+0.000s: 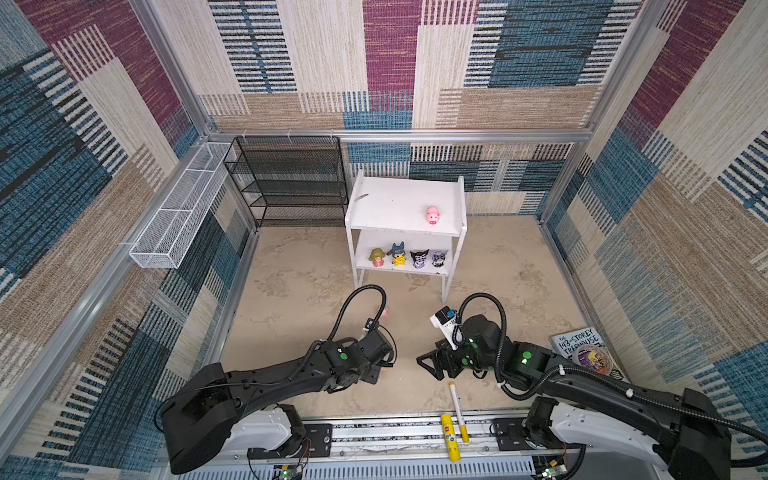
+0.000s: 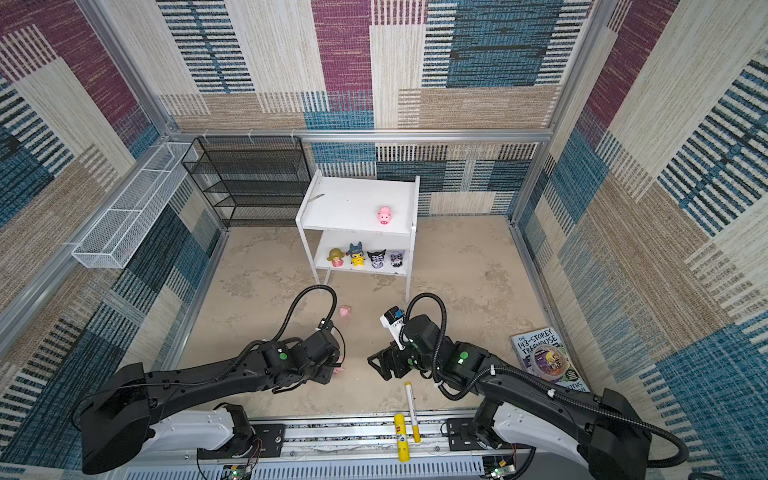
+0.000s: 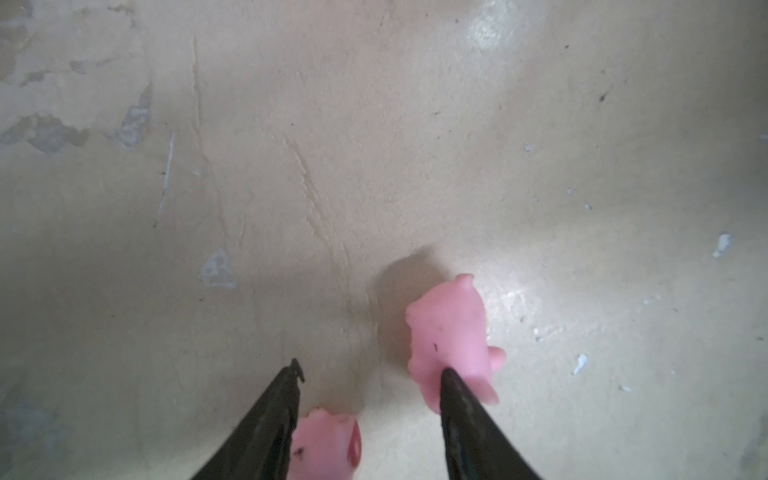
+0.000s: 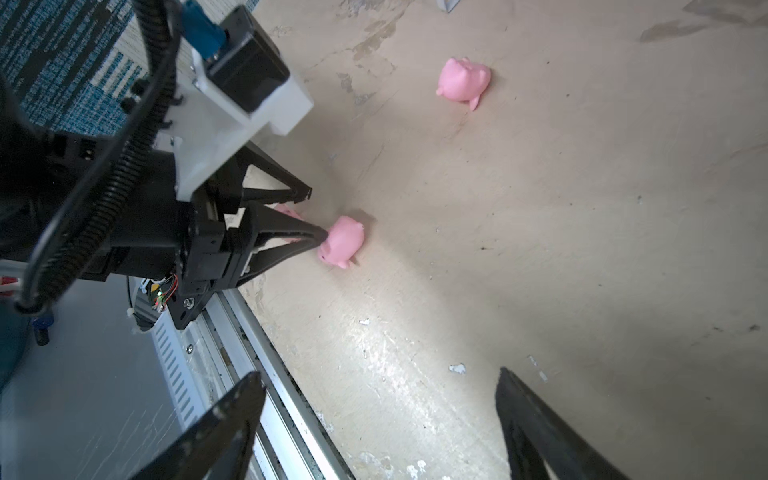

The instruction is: Place and organize the plastic toys onto the shelf

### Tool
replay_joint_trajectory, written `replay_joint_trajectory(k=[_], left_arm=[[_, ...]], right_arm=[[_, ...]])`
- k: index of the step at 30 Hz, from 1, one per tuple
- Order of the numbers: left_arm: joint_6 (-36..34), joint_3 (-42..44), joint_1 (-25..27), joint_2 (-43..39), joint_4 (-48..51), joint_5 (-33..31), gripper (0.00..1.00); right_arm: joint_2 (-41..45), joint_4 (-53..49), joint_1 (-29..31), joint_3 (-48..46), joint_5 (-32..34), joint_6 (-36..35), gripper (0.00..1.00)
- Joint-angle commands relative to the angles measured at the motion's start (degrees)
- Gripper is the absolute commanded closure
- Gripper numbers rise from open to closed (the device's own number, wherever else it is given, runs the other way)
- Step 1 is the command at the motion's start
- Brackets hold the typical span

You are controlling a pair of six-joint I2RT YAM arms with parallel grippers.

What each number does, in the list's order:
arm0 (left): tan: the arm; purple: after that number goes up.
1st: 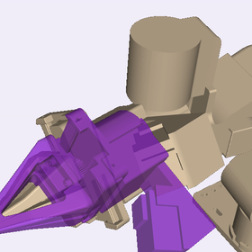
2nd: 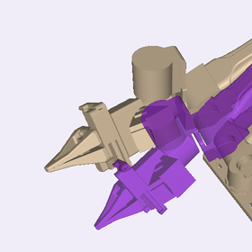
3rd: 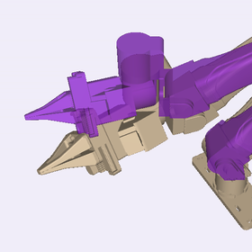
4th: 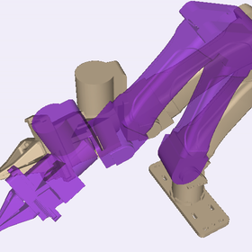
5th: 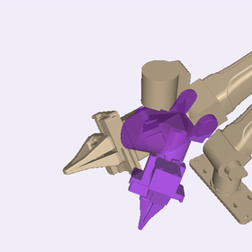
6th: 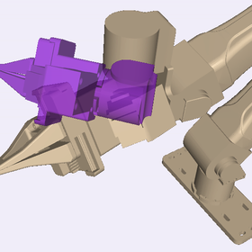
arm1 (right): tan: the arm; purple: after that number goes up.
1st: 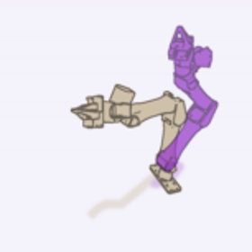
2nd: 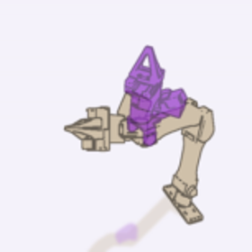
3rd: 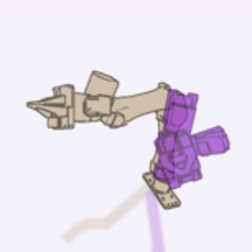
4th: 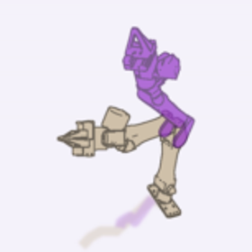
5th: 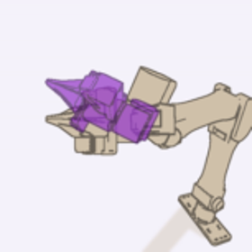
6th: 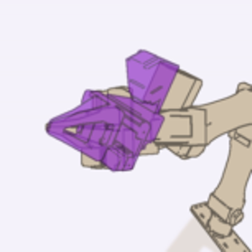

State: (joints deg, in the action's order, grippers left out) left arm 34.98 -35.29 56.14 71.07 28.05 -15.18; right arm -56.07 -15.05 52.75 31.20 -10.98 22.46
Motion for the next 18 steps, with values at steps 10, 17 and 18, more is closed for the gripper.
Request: replay_joint_trajectory(k=[10,17,18], left_arm=[[-2.1,1.7,-1.3,-6.0,2.0,-0.2,0.43],[-4.5,2.5,-1.3,-10.5,1.8,2.9,0.39],[-4.6,2.5,-1.3,-10.6,1.4,4.0,0.39]], right_arm=[[-9.5,9.0,3.9,1.1,-0.1,3.9,0.12],[-11.8,7.1,3.9,1.8,4.0,6.5,0.08],[-11.8,7.1,3.9,1.8,4.0,6.5,0.08]])
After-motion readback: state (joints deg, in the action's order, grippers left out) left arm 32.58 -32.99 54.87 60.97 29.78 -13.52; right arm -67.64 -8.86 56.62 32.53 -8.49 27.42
